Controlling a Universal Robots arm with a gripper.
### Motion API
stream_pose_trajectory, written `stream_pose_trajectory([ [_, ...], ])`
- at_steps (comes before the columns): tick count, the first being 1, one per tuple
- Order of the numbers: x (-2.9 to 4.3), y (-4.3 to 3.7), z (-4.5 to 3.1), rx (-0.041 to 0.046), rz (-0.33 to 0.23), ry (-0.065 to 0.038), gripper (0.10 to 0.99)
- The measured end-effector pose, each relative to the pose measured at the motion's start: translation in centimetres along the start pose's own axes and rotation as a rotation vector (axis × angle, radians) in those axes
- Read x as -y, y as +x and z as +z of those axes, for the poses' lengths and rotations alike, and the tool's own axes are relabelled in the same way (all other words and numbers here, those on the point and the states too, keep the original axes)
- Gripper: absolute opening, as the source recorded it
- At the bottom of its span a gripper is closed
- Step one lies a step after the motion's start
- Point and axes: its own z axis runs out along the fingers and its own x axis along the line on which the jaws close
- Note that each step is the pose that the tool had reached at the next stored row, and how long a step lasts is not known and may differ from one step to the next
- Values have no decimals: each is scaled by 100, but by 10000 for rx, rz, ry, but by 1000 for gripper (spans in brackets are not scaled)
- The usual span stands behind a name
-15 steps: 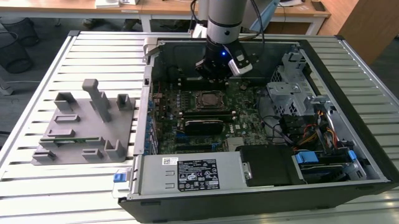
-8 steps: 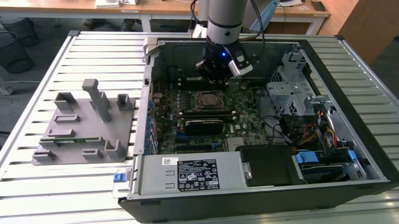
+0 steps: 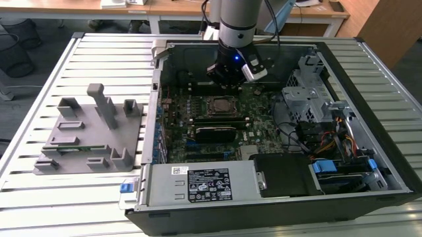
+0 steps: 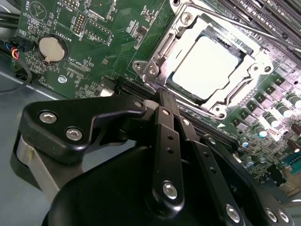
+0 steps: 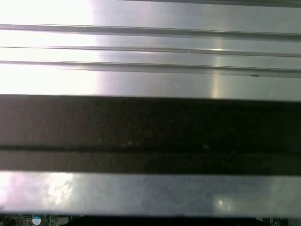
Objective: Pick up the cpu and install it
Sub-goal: 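Install the first cpu locking lever, then install the second cpu locking lever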
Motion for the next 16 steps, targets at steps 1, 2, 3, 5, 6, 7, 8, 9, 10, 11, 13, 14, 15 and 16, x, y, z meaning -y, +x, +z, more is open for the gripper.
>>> stream_pose_trajectory([
  [1,1,0,0,0,0,-1,106],
  [2,1,0,0,0,1,0,106],
  [3,3,0,0,0,1,-1,106],
  [5,7,0,0,1,0,0,106],
  [6,10,0,0,0,0,0,106],
  [7,16,0,-1,0,-1,1,106],
  [8,24,0,-1,0,0,0,106],
  [9,30,0,-1,0,0,0,106],
  [10,37,0,-2,0,0,0,106],
  [11,44,0,-2,0,0,-1,106],
  [13,59,1,-3,0,0,0,106],
  [14,67,1,-3,0,0,0,106],
  [15,74,1,-4,0,0,0,106],
  [16,83,1,-4,0,0,0,106],
])
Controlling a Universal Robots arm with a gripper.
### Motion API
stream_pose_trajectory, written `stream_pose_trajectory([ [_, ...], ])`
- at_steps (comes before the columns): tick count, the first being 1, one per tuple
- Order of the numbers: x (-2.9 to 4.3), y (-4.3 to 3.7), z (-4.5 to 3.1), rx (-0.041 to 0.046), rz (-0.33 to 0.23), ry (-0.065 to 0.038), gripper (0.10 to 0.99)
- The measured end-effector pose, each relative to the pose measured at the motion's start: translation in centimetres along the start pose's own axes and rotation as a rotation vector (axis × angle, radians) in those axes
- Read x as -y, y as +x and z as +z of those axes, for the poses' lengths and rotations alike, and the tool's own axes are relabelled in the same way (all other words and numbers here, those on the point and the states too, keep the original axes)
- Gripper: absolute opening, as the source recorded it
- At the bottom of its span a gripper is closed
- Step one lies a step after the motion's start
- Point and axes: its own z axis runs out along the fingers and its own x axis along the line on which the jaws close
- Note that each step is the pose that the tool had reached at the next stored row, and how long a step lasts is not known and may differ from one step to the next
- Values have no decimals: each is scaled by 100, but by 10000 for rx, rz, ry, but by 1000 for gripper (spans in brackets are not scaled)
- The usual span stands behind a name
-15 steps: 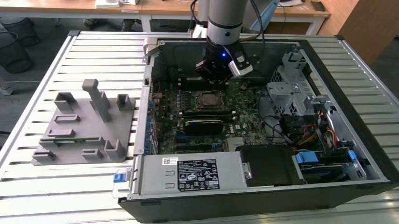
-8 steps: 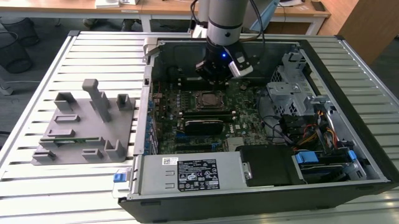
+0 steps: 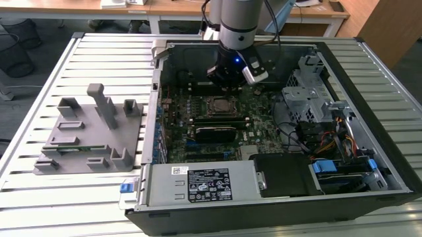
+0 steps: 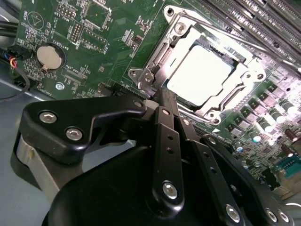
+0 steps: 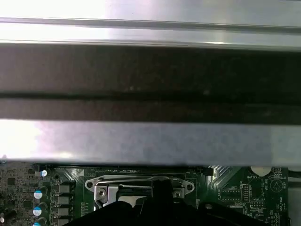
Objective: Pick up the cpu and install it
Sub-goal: 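Install the second cpu locking lever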
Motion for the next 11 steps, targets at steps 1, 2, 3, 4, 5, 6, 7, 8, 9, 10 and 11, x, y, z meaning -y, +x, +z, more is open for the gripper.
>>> stream_pose_trajectory([
  [1,7,0,0,0,0,0,106],
  [2,9,0,0,1,1,-1,106],
  [3,10,1,-1,0,2,1,106],
  [4,10,0,-14,-1,1,3,106],
  [5,8,0,-47,1,0,1,106],
  [6,6,-1,-92,1,1,1,106],
  [7,3,-1,-138,0,1,2,106],
  [8,3,-1,-169,1,0,0,106],
  [9,7,-2,-187,0,-1,1,106],
  [10,18,-2,-193,0,-1,0,106],
  [11,38,-2,-195,0,0,1,106],
])
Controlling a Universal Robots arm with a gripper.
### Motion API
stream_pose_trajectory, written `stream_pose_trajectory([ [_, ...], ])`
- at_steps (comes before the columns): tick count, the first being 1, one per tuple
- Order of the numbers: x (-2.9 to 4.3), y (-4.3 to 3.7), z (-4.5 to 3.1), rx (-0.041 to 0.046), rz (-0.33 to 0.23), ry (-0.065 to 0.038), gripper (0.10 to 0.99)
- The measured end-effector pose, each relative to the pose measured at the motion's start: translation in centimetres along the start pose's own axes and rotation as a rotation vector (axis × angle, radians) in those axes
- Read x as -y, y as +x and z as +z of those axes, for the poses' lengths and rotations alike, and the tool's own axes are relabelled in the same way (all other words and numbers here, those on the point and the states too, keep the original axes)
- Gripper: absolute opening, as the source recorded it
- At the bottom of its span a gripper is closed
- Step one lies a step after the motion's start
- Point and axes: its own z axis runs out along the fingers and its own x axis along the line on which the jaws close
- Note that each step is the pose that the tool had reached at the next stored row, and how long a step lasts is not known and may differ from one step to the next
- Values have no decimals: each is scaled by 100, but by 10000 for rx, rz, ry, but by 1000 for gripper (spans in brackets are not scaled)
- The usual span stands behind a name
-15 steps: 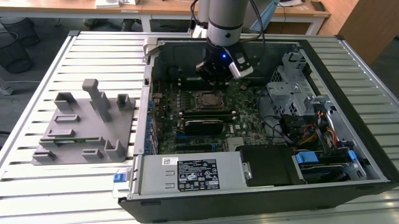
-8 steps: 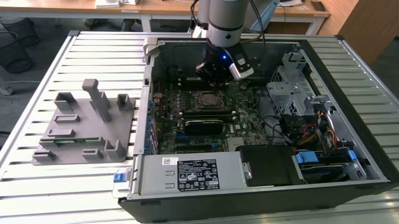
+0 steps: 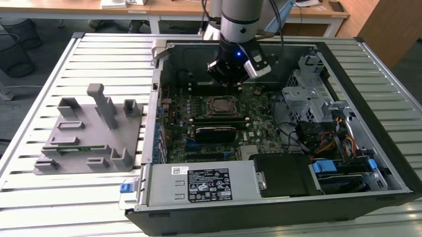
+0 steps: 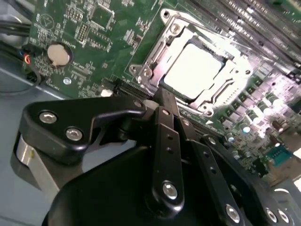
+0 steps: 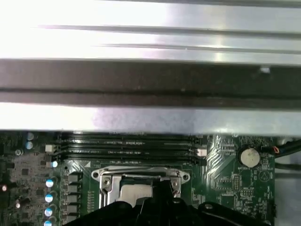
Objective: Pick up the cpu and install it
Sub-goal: 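Install the second cpu locking lever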
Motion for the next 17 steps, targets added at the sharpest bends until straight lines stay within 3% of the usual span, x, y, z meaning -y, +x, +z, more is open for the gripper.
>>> stream_pose_trajectory([
  [11,388,5,-18,-49,3,-1,106],
  [17,446,4,-76,-237,13,-5,106],
])
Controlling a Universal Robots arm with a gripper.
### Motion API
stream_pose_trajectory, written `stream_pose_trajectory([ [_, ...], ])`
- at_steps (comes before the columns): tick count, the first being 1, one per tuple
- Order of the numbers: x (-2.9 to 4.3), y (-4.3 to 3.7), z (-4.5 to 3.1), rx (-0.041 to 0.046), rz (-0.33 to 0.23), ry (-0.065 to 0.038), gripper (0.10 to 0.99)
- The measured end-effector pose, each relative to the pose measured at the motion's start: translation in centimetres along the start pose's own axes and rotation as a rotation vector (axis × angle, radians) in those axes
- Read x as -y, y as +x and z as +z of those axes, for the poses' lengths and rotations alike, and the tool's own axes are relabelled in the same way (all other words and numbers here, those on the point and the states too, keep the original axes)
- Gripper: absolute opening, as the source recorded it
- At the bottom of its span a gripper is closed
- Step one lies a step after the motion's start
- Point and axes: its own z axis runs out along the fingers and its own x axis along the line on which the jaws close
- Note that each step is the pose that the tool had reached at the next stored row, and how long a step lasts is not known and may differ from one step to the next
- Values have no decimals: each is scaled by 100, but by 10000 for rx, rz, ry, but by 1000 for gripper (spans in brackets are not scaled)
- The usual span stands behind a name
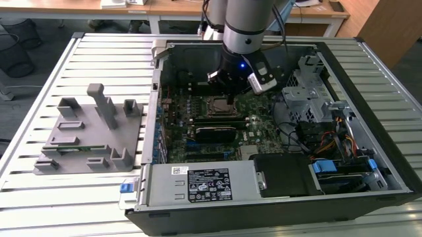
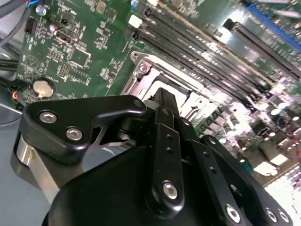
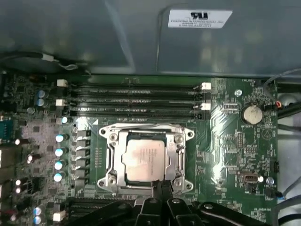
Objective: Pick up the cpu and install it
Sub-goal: 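Install the second cpu locking lever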
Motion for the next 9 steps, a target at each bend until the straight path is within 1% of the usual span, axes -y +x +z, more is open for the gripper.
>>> stream_pose_trajectory([
  [2,42,1,-3,-27,1,3,106],
  [6,148,2,-8,-32,1,1,106],
  [9,198,14,-11,-31,3,1,106],
])
